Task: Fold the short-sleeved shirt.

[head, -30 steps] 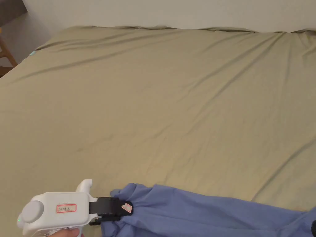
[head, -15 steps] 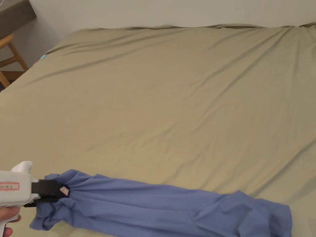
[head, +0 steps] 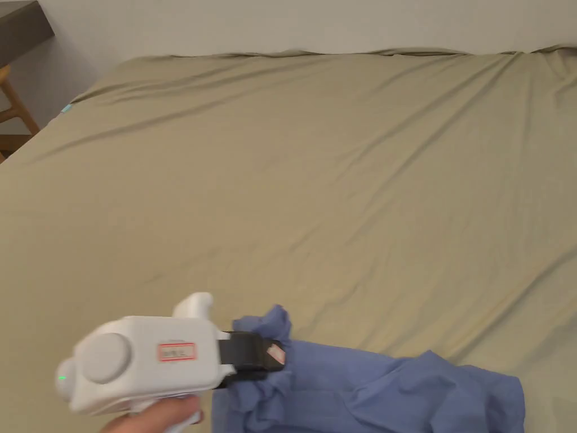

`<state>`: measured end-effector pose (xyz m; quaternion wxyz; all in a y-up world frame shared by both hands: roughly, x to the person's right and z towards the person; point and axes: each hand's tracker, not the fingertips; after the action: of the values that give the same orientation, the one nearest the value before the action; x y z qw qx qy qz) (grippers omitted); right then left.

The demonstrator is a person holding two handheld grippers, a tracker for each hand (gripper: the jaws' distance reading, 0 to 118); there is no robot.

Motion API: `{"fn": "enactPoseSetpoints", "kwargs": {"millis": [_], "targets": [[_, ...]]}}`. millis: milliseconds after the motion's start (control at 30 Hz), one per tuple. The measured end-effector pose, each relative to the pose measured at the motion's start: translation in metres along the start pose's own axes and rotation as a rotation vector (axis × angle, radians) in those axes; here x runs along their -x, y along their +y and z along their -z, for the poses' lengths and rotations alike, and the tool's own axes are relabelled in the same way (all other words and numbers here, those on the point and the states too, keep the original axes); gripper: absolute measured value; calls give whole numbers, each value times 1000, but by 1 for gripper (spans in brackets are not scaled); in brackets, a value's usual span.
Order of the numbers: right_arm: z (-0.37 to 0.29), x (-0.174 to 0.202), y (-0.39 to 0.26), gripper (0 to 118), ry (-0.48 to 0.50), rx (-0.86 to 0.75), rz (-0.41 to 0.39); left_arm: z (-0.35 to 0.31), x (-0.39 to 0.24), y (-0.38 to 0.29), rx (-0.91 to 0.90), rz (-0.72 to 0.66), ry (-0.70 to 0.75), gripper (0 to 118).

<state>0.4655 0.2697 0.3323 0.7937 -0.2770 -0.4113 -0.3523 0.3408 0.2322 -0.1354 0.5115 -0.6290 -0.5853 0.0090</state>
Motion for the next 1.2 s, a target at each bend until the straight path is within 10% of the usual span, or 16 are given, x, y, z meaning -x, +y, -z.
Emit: {"fn": "enactPoseSetpoints", "kwargs": {"millis": [100,133,200,267,467,567,600,667,1200], "targets": [[-3,1,-2,3,-17,12,-4,38,19,0,-32,102,154,14],[-6,1,-2,3,-19,11,-8,46,26,-2,-78,111,187,28],[-9,-2,-5,3,-19,12,-12,60,43,-5,-129,108,216,100],[-7,-3,-6,3,-31,25,-17,61,50,-6,-123,81,161,118],[0,-8,-8,3,-12,30,30,-12,32,-9,-292,91,0,118],[6,-6,-7,3,7,36,40,-39,40,-5,-379,99,279,110],[8,-3,-7,3,9,39,37,-36,41,-6,-400,166,365,92],[10,2,-6,3,18,45,20,-22,44,-7,-339,221,465,17],[7,34,-7,3,74,43,-77,144,-70,-96,21,445,121,15]]}}
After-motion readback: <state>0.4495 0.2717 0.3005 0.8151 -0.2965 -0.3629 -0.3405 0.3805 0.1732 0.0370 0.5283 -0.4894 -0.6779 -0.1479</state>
